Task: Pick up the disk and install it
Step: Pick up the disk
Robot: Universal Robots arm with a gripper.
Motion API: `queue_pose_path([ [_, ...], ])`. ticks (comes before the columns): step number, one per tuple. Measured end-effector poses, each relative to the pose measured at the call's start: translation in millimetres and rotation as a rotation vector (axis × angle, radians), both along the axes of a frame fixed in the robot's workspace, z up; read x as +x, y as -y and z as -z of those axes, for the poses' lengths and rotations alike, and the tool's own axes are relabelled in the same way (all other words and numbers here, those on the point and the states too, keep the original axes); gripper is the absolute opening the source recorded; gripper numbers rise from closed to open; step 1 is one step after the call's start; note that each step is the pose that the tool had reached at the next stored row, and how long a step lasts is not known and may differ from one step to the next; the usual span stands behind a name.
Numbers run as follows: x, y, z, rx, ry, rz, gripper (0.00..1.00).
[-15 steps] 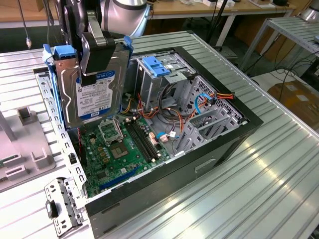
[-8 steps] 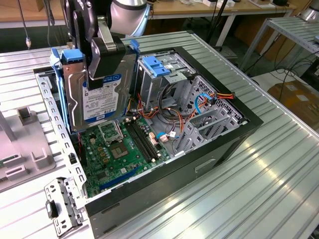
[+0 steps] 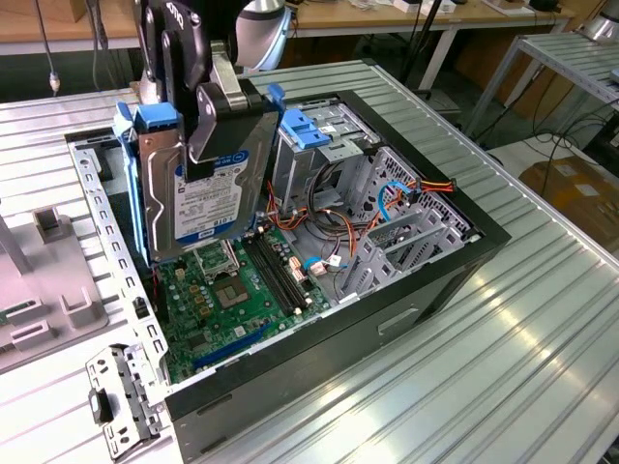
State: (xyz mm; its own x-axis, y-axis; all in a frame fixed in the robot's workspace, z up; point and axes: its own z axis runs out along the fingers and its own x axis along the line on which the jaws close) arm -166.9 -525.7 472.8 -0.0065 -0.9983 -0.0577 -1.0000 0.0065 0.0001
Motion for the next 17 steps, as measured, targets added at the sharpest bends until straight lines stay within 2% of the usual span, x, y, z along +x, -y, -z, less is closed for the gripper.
queue_pose_path([
  [9, 8.5, 7.5, 0.8, 0.0001, -0.0004, -0.001, 0.36],
  [17, 16.8, 12.4, 1.5, 0.0000, -0.0008, -0.004, 0.36],
])
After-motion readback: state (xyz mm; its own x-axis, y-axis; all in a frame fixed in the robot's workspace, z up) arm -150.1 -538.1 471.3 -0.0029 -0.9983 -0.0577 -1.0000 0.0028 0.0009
